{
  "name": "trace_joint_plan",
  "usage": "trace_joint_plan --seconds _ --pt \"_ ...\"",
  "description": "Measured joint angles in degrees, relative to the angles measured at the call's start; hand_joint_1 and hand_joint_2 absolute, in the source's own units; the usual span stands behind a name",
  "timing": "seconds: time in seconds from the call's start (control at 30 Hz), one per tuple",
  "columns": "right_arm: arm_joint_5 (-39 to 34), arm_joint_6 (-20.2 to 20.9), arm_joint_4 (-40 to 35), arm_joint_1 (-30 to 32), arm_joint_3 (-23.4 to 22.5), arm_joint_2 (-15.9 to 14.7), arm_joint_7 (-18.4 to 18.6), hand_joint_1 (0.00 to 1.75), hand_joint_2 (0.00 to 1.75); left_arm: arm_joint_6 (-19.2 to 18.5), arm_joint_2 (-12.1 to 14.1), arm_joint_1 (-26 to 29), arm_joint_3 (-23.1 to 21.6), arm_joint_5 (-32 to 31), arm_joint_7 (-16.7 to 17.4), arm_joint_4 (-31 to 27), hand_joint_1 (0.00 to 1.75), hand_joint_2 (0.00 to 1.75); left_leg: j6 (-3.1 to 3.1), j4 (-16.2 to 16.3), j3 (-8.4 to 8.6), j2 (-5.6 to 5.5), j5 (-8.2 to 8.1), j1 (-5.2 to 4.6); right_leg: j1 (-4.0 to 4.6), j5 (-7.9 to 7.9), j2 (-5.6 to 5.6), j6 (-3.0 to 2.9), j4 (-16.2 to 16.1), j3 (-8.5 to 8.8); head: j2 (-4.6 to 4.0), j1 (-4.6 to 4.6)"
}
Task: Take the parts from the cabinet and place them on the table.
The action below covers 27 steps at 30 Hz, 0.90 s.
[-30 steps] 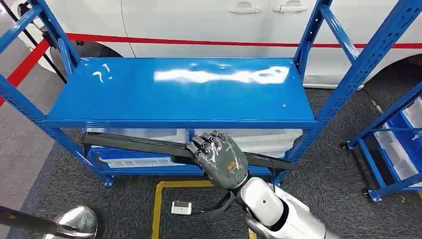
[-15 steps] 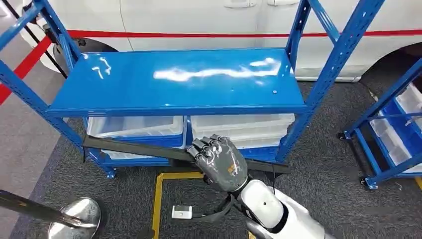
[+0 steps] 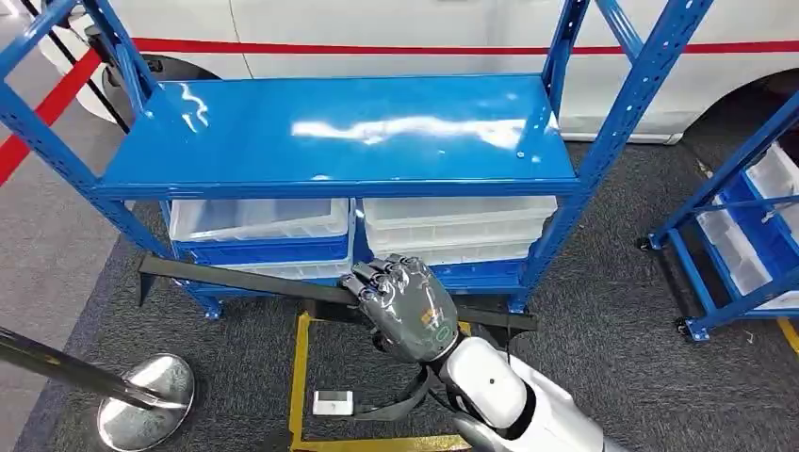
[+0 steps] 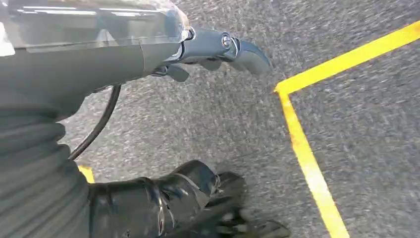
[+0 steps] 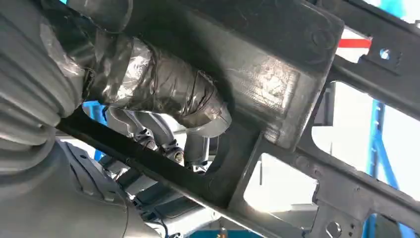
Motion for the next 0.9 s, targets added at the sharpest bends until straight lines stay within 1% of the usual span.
trace_joint_plan --seconds 0.03,0.07,0.1,0.13,0.17,0.2,0.23,0.27,0.3,0.33,0.37,0.4,0.43,0.47,0.5,0.53,0.57,0.6,0.63,0.67,0.7,0.73,0.77,0.8,0.83,0.87,0.9 --pt "-0.08 0.04 0.0 -0.05 0.0 0.24 0.0 1.75 1.75 0.0 0.0 -0.12 0.0 0.0 0.04 0.0 0.0 1.75 0.22 -1.99 1.02 -0.07 -1.12 -0.06 -0.04 0.17 -0.03 0.11 -0.02 -0.08 0.0 0.0" --pt "-0.24 0.07 0.0 -0.15 0.0 0.37 0.0 1.75 1.75 -0.02 0.04 -0.21 0.0 0.0 0.11 0.0 0.0 1.75 0.41 -4.02 2.39 -0.12 -1.82 -0.31 0.21 0.37 -0.01 0.36 -0.02 -0.29 0.0 0.02" --pt "-0.33 0.11 0.02 -0.27 0.0 0.39 0.0 1.75 1.75 0.0 0.02 -0.24 0.0 0.0 0.11 0.0 0.0 1.75 0.33 -4.69 2.49 -0.1 -1.75 -0.41 0.18 0.54 -0.03 0.52 -0.01 -0.3 0.0 0.04" --pt "-0.37 0.15 0.04 -0.35 0.0 0.48 0.0 1.75 1.75 0.0 0.02 -0.35 0.0 0.0 0.11 0.0 0.0 1.75 0.29 -4.19 2.45 -0.15 -1.38 -0.46 -0.01 0.83 -0.07 0.75 -0.31 -0.16 0.0 0.11" --pt "-0.42 0.2 0.09 -0.46 0.0 0.66 0.0 1.75 1.75 0.0 0.02 -0.3 0.0 0.0 0.13 0.0 0.0 1.75 0.45 -4.3 2.24 -0.18 -1.0 -0.63 -0.1 1.15 -0.12 1.01 -0.48 0.06 0.0 0.07" --pt "-0.57 0.33 0.28 -0.48 0.0 0.83 -0.02 1.75 1.75 0.0 -0.02 -0.15 0.0 0.0 0.26 0.0 0.0 1.75 1.34 -5.74 1.59 0.1 0.54 -0.01 0.34 1.8 0.08 2.07 -0.29 -0.2 0.0 0.11" --pt "-0.94 0.22 0.61 -0.56 0.02 0.85 -0.09 1.75 1.75 0.07 -0.02 -0.29 0.0 0.02 0.37 0.0 0.0 1.75 2.24 -5.48 -0.93 0.38 2.75 -0.28 0.26 -9.41 0.17 2.43 11.61 -3.93 0.0 0.28" --pt "-0.98 0.17 0.61 -0.52 0.02 0.85 -0.09 1.75 1.75 0.09 -0.02 -0.21 0.0 0.02 0.44 0.0 0.0 1.75 2.2 -5.2 -1.79 0.39 3.17 -0.31 0.26 -10.28 0.16 2.43 14.91 -4.56 0.0 0.26" --pt "-1.03 0.13 0.63 -0.44 0.02 0.85 -0.09 1.75 1.75 0.09 -0.02 -0.15 0.0 0.02 0.46 0.0 0.0 1.75 2.19 -4.89 -2.51 0.41 3.47 -0.31 0.24 -9.85 0.15 2.39 16.1 -4.33 0.0 0.26" --pt "-1.05 0.09 0.66 -0.42 0.02 0.85 -0.09 1.75 1.75 0.09 -0.02 -0.15 0.0 0.02 0.48 0.0 0.0 1.75 2.1 -4.49 -3.43 0.43 3.8 -0.31 0.23 -8.22 0.12 2.33 14.97 -2.71 0.0 0.26" --pt "-1.07 0.09 0.66 -0.42 0.02 0.85 -0.09 1.75 1.75 0.09 -0.02 -0.17 0.0 0.02 0.52 0.0 0.0 1.75 1.96 -4.07 -4.19 0.43 4.04 -0.3 0.23 -6.22 0.11 2.2 11.14 0.21 0.0 0.26" --pt "-1.11 0.06 0.66 -0.46 0.02 0.87 -0.09 1.75 1.75 0.07 -0.02 -0.19 0.0 0.02 0.55 0.0 0.0 1.75 1.81 -3.63 -4.68 0.41 4.2 -0.29 0.24 -4.93 0.1 1.99 6.55 3.45 0.0 0.26" --pt "-1.14 0.06 0.63 -0.54 0.02 0.92 -0.09 1.75 1.75 0.02 -0.02 -0.21 0.0 0.02 0.55 0.0 0.0 1.75 1.63 -3.12 -5.15 0.42 4.33 -0.26 0.3 -5.94 0.07 1.65 1.36 6.41 0.0 0.24" --pt "-1.16 0.04 0.61 -0.55 0.02 1.13 -0.09 1.75 1.75 0.02 -0.02 -0.28 0.0 0.02 0.57 0.0 0.0 1.75 1.27 -2.85 -5.65 0.43 4.57 -0.56 0.7 -6.47 0.13 1.53 -0.3 7.36 0.0 0.22" --pt "-1.2 -0.02 0.61 -0.49 0.02 1.16 -0.06 1.75 1.75 0.0 -0.02 -0.27 0.0 0.04 0.57 0.0 0.0 1.75 0.87 -2.99 -5.56 0.44 5.01 -0.54 0.77 -5.98 0.13 1.25 -0.07 7.1 0.0 0.22" --pt "-1.22 -0.09 0.61 -0.54 0.02 1.18 -0.07 1.75 1.75 -0.02 -0.02 -0.27 0.0 0.02 0.57 0.0 0.0 1.75 0.66 -3.01 -5.66 0.43 5.33 -0.51 0.76 -5.89 0.14 1.12 -0.19 6.94 0.0 0.24" --pt "-1.25 -0.09 0.61 -0.53 0.02 1.18 -0.07 1.75 1.75 -0.02 -0.02 -0.26 0.0 0.02 0.57 0.0 0.0 1.75 0.37 -3.11 -5.73 0.41 5.7 -0.51 0.82 -5.57 0.14 0.67 -0.2 6.72 0.0 0.22" --pt "-1.27 -0.09 0.63 -0.51 0.02 1.2 -0.07 1.75 1.75 -0.04 0.0 -0.21 0.0 0.02 0.57 0.0 0.0 1.75 0.03 -3.07 -5.89 0.26 5.92 -0.53 0.49 -4.94 0.05 0.06 -0.81 6.31 0.0 0.26" --pt "-1.29 -0.09 0.63 -0.54 0.02 1.22 -0.07 1.75 1.75 -0.07 0.04 -0.24 0.0 0.02 0.57 0.0 0.0 1.75 -0.3 -2.05 -6.75 -0.03 4.22 -0.34 0.32 -4.34 -0.14 -0.47 -0.93 6.12 0.0 0.22" --pt "-1.29 -0.09 0.59 -0.58 0.02 1.33 -0.04 1.75 1.75 -0.13 0.02 -0.19 0.0 0.02 0.57 0.0 0.0 1.75 -0.63 0.49 -7.68 -0.06 1.36 -0.4 0.25 -3.86 -0.13 -0.87 -0.97 5.51 0.0 0.04" --pt "-1.31 -0.09 0.59 -0.57 0.02 1.46 -0.04 1.75 1.75 -0.15 0.02 -0.21 0.0 0.02 0.57 0.0 0.0 1.75 -0.94 4.58 -8.96 -0.02 -1.8 -0.2 0.28 -3.33 -0.12 -1.05 -0.96 4.84 0.0 0.04" --pt "-1.31 -0.09 0.61 -0.55 0.02 1.51 -0.04 1.75 1.75 -0.15 0.04 -0.24 0.0 0.02 0.55 0.0 0.0 1.75 -1.17 8.94 -10.27 -0.02 -4.27 -0.07 0.36 -2.88 -0.14 -1.1 -0.92 4.21 0.0 0.04" --pt "-1.33 -0.09 0.63 -0.49 0.02 1.51 -0.04 1.75 1.75 -0.15 0.04 -0.24 0.0 0.02 0.52 0.0 0.0 1.75 -1.35 12.78 -11.28 -0.02 -5.83 -0.01 0.42 -2.43 -0.15 -1.1 -0.85 3.54 0.0 0.04" --pt "-1.33 -0.09 0.66 -0.46 0.02 1.51 -0.04 1.75 1.75 -0.17 0.04 -0.22 0.0 0.02 0.5 0.0 0.0 1.75 -1.4 14.43 -11.21 -0.01 -5.74 0.01 0.44 -1.96 -0.16 -1.05 -0.76 2.85 0.0 0.02" --pt "-1.33 -0.09 0.66 -0.43 0.02 1.51 -0.04 1.75 1.75 -0.2 0.04 -0.19 0.02 0.04 0.5 0.0 0.0 1.75 -1.35 13.42 -10.01 -0.01 -4.51 0.02 0.44 -1.62 -0.16 -0.99 -0.7 2.32 0.0 0.04" --pt "-1.33 -0.09 0.68 -0.43 0.02 1.51 -0.04 1.75 1.75 -0.24 0.06 -0.2 0.0 0.04 0.46 0.0 0.0 1.75 -1.17 9.87 -7.45 -0.02 -2.5 0.01 0.46 -1.25 -0.13 -0.89 -0.62 1.79 0.0 0.02" --pt "-1.33 -0.09 0.68 -0.44 0.02 1.51 -0.04 1.75 1.75 -0.26 0.07 -0.24 0.0 0.02 0.44 0.0 0.0 1.75 -0.84 4.43 -3.85 -0.04 -0.57 -0.01 0.48 -0.94 -0.06 -0.77 -0.53 1.44 0.0 0.02"
